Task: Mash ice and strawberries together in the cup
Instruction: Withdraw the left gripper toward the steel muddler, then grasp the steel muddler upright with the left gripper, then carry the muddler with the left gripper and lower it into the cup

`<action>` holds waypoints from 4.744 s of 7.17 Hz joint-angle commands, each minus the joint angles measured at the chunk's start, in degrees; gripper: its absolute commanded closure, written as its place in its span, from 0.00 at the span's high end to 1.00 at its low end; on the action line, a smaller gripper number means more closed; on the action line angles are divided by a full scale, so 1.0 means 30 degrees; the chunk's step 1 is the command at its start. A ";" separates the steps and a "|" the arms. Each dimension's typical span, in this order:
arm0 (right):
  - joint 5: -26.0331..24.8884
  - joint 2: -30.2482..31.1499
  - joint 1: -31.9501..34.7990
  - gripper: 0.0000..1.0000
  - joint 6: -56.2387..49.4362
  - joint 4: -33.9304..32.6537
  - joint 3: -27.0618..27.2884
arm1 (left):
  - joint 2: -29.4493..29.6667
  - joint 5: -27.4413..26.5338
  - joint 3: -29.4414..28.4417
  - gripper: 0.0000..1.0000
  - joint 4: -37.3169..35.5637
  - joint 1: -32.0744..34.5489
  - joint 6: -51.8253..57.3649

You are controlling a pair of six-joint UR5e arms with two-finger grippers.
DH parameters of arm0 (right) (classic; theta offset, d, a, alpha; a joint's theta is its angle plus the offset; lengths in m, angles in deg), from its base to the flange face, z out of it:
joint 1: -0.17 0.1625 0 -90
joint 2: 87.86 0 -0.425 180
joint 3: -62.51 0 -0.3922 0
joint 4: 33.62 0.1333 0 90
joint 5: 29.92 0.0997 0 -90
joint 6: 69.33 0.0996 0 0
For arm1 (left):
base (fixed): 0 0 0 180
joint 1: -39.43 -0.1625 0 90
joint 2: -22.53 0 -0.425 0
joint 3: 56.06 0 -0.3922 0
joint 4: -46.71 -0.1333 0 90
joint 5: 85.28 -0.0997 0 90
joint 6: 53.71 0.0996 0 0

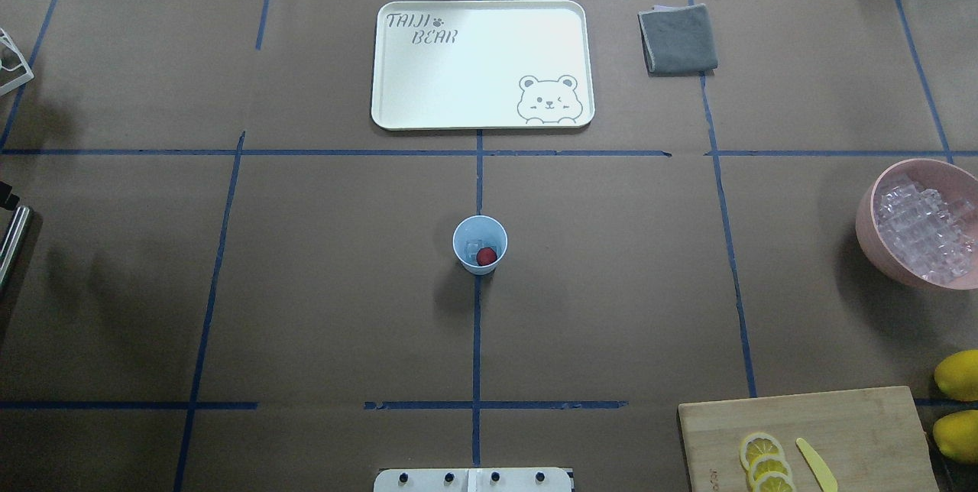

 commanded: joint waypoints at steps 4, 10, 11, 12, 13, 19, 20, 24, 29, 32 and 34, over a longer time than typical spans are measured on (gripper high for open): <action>0.0000 -0.0023 0.0009 1.00 -0.0003 0.0029 -0.0011 | 0.0152 0.1060 -0.0970 0.81 0.0926 -0.0122 -0.2012; 0.0000 -0.0023 0.0009 1.00 -0.0003 0.0029 -0.0070 | 0.0181 0.1302 -0.2085 0.81 0.2603 -0.1087 -0.2188; 0.0000 -0.0023 0.0009 1.00 -0.0003 0.0029 -0.0070 | 0.0181 0.1273 -0.2114 0.81 0.2603 -0.1176 -0.2159; 0.0000 -0.0023 0.0009 1.00 -0.0003 0.0029 -0.0070 | 0.0181 0.1273 -0.2144 0.81 0.2603 -0.1235 -0.2158; 0.0000 -0.0023 0.0009 1.00 -0.0003 0.0029 -0.0099 | 0.0181 0.1273 -0.2144 0.81 0.2574 -0.1352 -0.2158; 0.0000 -0.0053 0.0009 1.00 0.0026 0.0000 -0.0041 | 0.0181 0.1273 -0.2115 0.11 0.2573 -0.1382 -0.2071; 0.0000 -0.0053 0.0009 1.00 -0.0003 0.0000 -0.0012 | 0.0152 0.1302 -0.1970 0.01 0.2631 -0.1382 -0.2071; 0.0029 -0.0140 0.0214 1.00 -0.0003 0.0000 0.0106 | 0.0180 0.3849 0.3319 0.00 0.2163 -0.1875 -0.2217; 0.0029 -0.0053 0.0448 1.00 -0.0003 0.0000 0.0398 | 0.7097 0.2832 0.7880 0.00 0.1754 -0.7224 -0.3122; 0.0029 -0.0053 0.0535 1.00 -0.0003 0.0000 0.0399 | 0.9232 -0.3596 0.6771 0.01 0.7433 -0.9633 -0.2569; 0.0029 -0.0082 0.0682 1.00 -0.0003 0.0000 0.0457 | 0.9581 -1.0349 0.4637 0.00 1.3964 -1.2644 -0.2482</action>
